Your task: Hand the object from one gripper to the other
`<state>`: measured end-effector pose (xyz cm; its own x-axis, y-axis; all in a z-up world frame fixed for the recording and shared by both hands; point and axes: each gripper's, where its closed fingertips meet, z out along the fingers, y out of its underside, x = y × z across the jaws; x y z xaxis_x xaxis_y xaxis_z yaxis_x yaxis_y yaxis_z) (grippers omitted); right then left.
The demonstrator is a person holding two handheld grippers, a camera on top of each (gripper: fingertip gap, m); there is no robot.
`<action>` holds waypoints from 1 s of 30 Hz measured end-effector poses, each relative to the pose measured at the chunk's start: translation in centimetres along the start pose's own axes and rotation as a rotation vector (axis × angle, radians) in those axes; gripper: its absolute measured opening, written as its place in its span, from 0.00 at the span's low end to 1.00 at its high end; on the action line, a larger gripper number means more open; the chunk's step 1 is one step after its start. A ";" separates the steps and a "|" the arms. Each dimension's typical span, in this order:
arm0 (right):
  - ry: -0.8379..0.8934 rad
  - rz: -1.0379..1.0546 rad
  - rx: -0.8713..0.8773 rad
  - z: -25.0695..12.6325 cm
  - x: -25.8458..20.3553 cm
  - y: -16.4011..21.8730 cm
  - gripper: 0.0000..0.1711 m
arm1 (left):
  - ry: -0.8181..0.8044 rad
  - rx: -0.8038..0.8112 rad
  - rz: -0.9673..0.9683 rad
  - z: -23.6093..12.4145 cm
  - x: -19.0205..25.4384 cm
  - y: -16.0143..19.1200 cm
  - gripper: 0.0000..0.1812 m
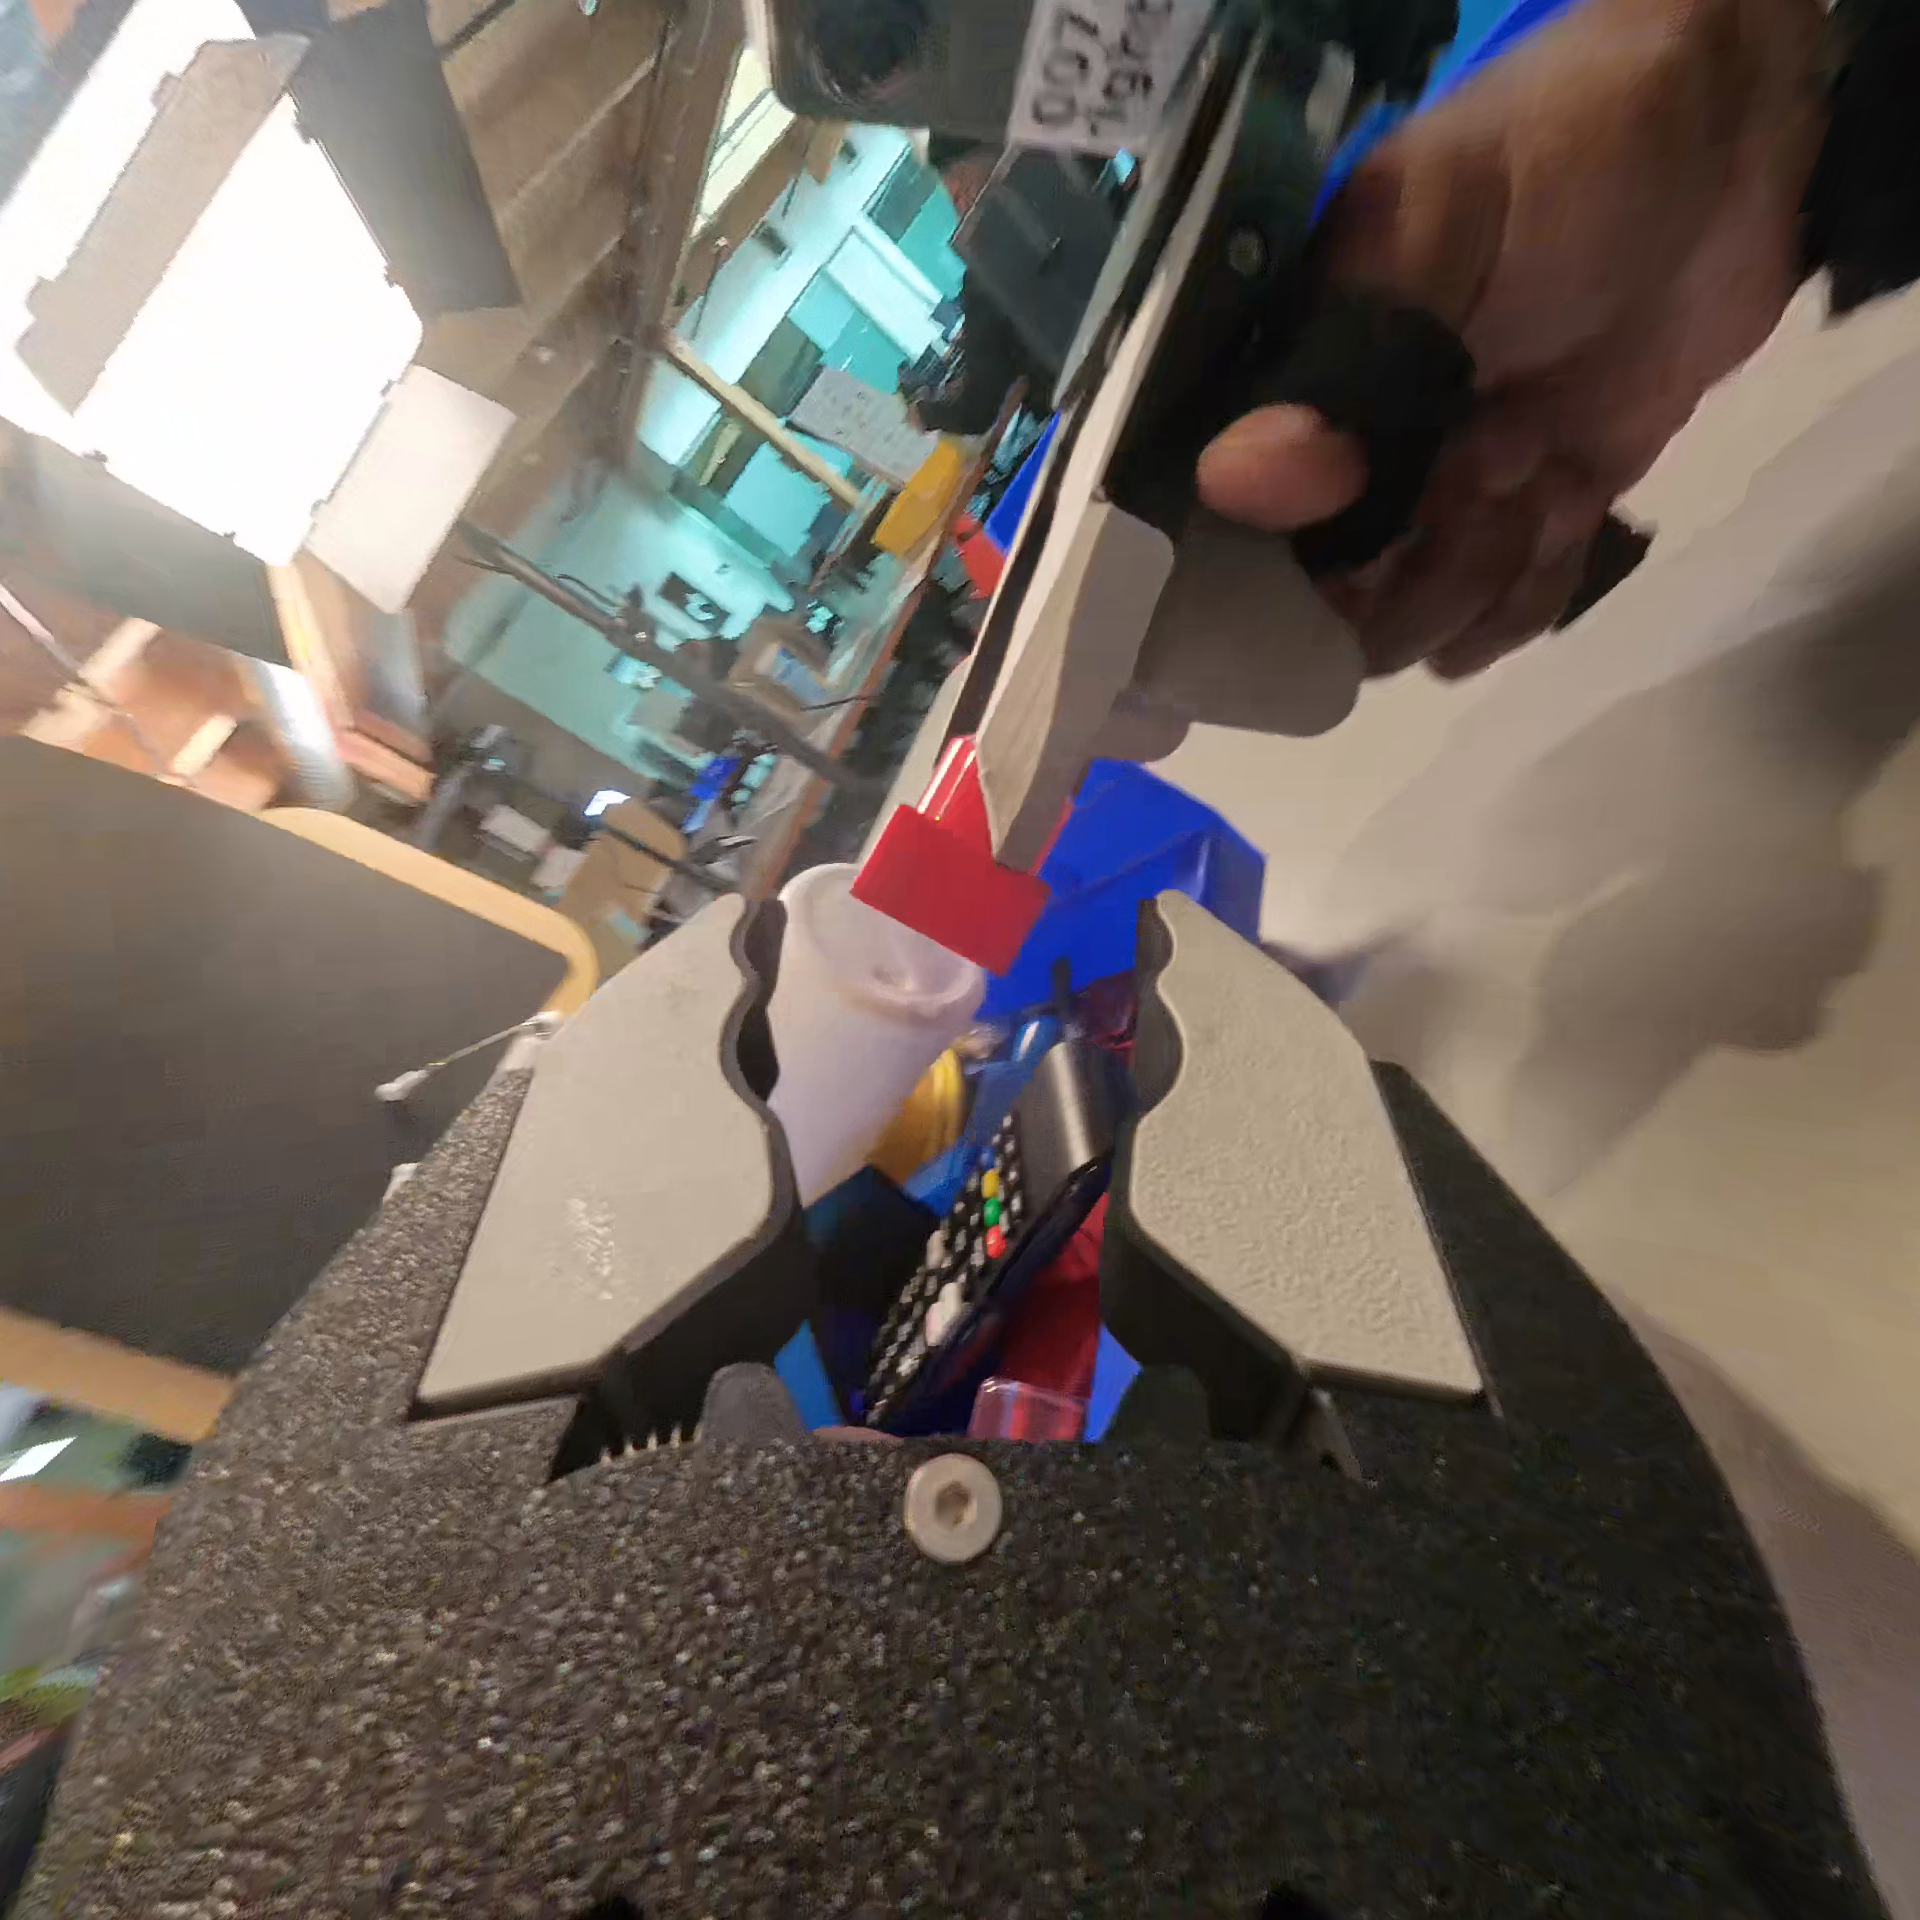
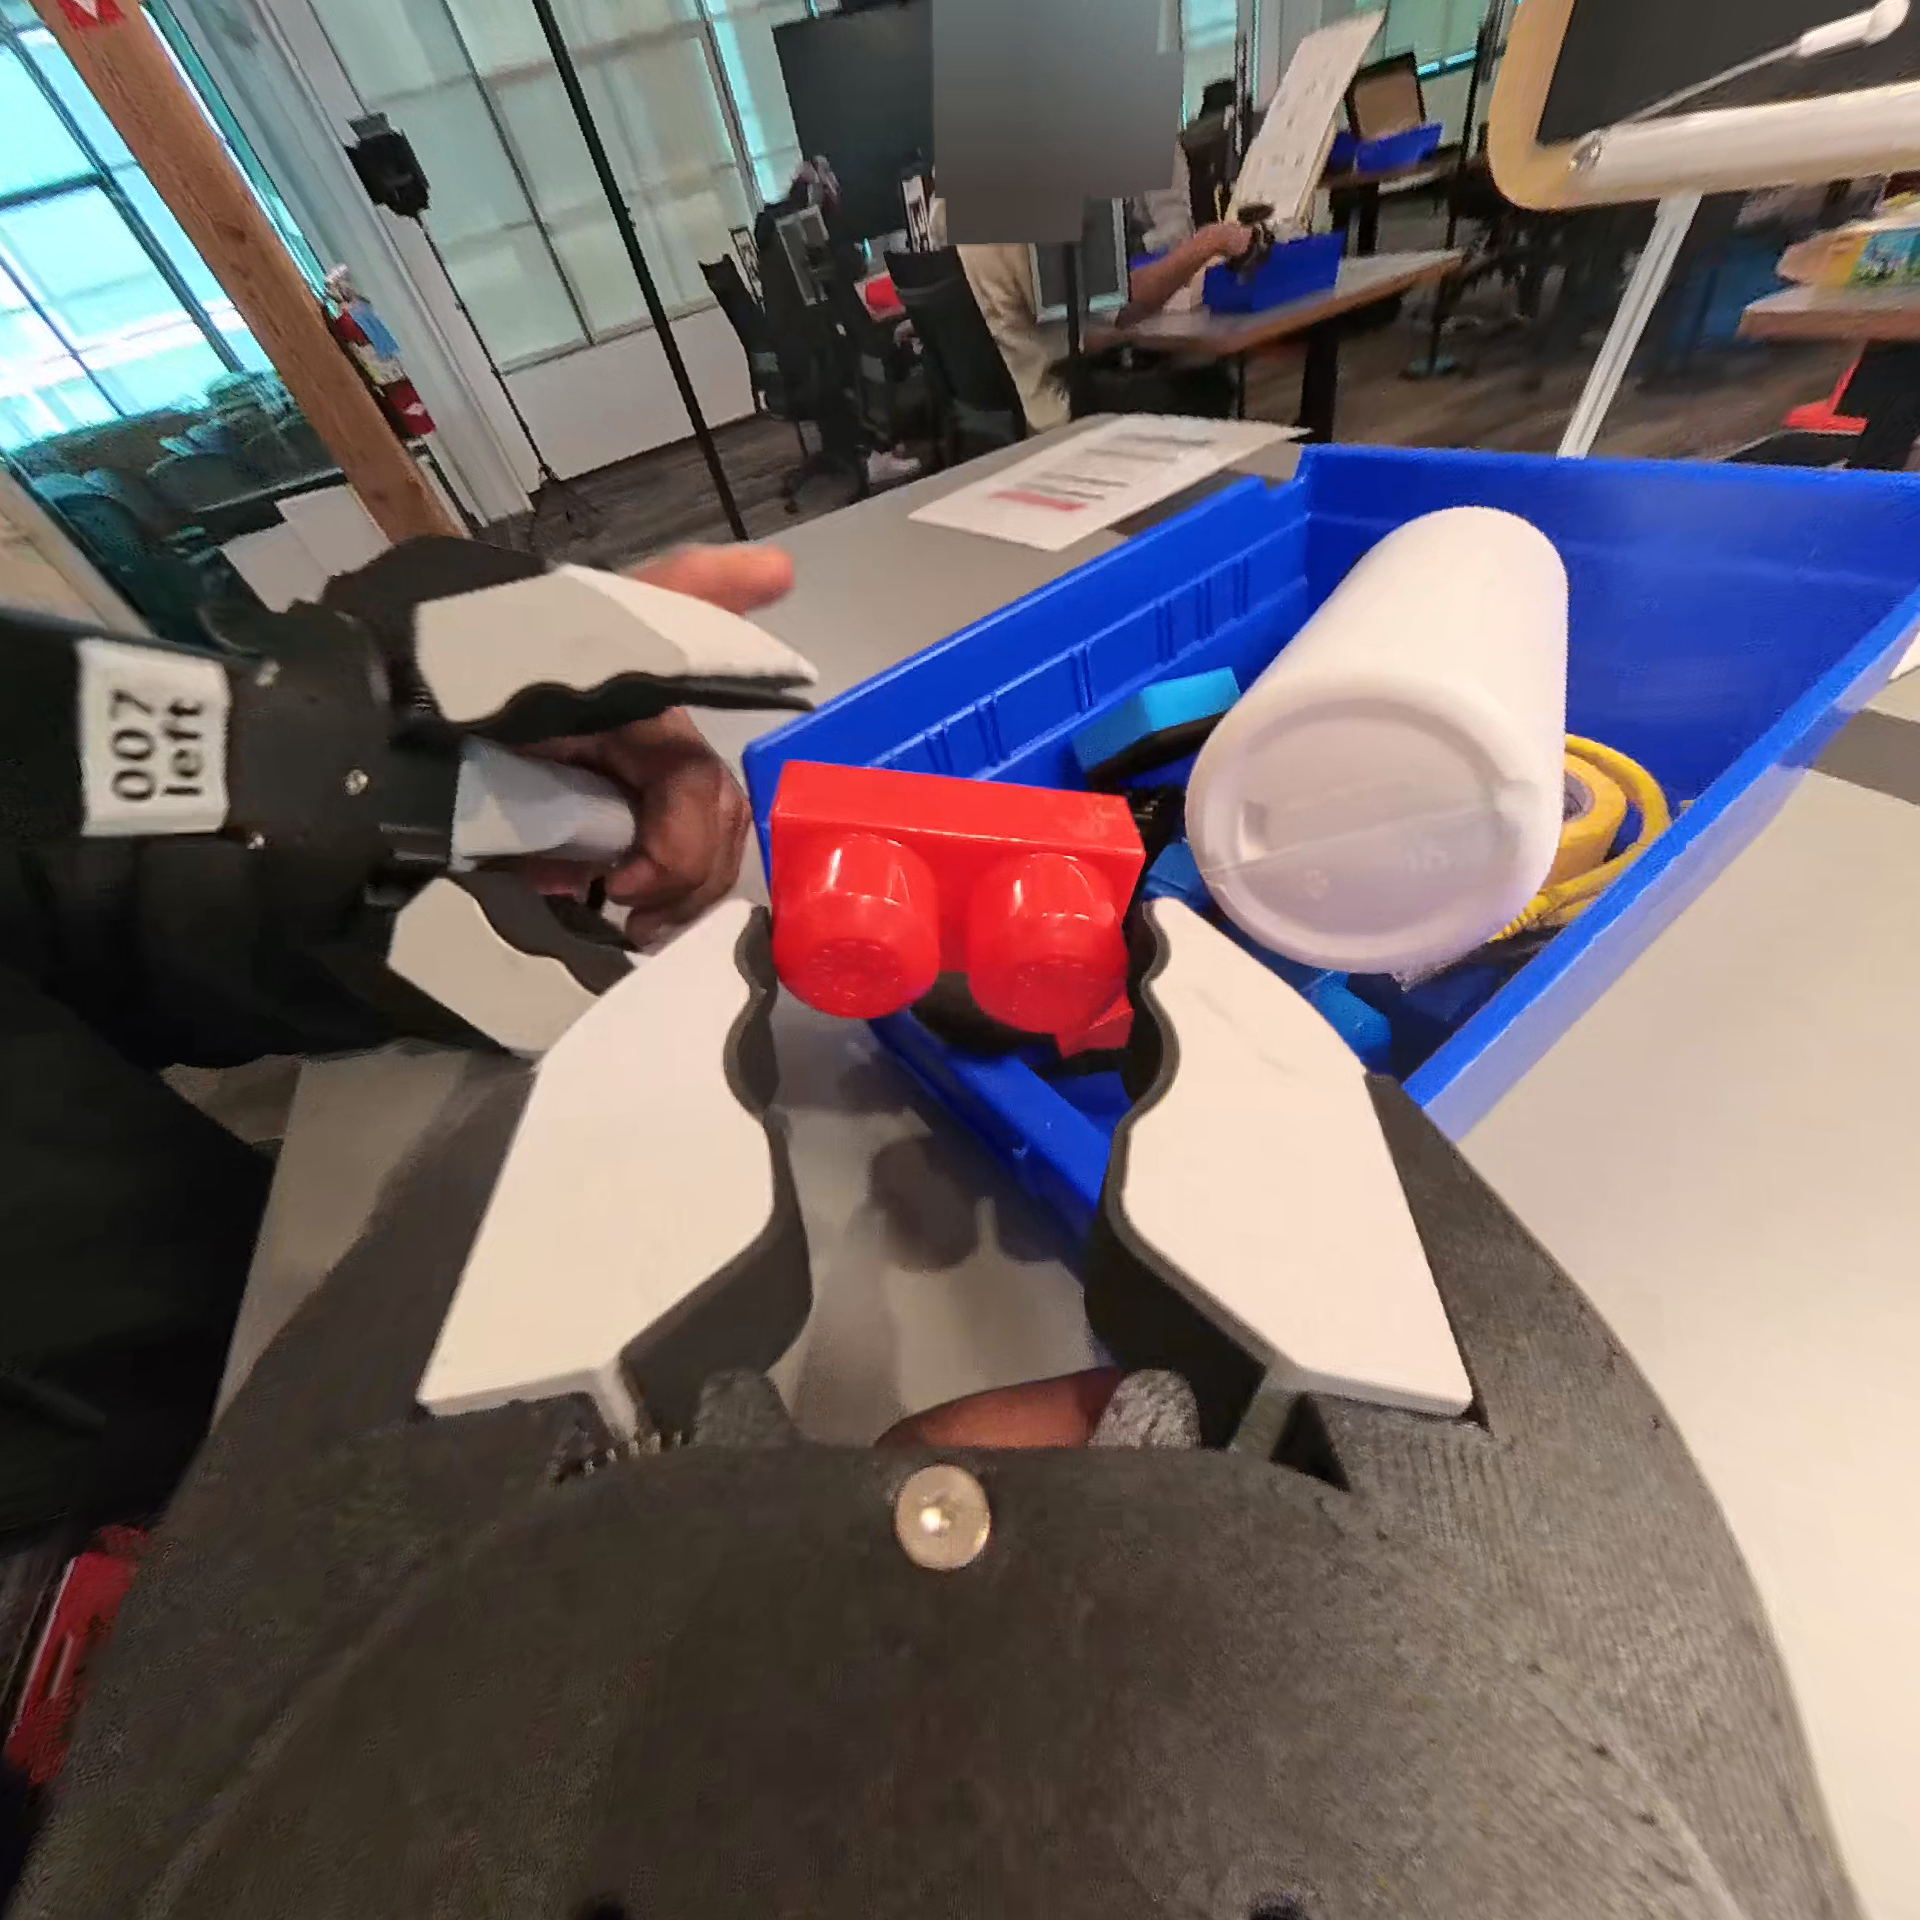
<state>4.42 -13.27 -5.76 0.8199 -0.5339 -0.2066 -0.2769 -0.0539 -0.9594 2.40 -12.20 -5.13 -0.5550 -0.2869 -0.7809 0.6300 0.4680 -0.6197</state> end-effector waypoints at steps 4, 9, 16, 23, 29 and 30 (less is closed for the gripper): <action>0.000 -0.009 -0.042 0.3 -0.6 0.5 0.38 | -0.063 -0.108 0.190 0.5 0.5 1.2 0.39; 0.001 -0.065 -0.075 0.8 -1.7 1.1 0.38 | -0.095 -0.162 0.361 0.9 1.1 2.2 0.38; 0.032 -0.152 -0.072 1.1 -2.0 1.3 0.38 | -0.120 -0.155 0.254 0.7 0.7 2.5 0.21; 0.003 -0.328 0.069 -0.4 -2.2 -0.8 0.37 | 0.040 -0.057 -0.316 0.3 0.1 2.1 0.20; 0.125 -0.591 0.145 -1.8 -1.1 -2.0 0.37 | 0.268 0.077 -0.860 -0.6 -1.1 0.5 0.20; 0.161 -0.659 0.147 -1.8 -0.9 -2.0 0.37 | 0.306 0.095 -0.931 -0.7 -1.1 0.3 0.21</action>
<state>3.29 -14.21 -3.31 0.7061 -0.5481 0.4484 0.3337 -0.3009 -0.8934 2.83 -11.12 -4.38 -0.9598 -0.2723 0.0685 -0.0968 0.0919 -0.9910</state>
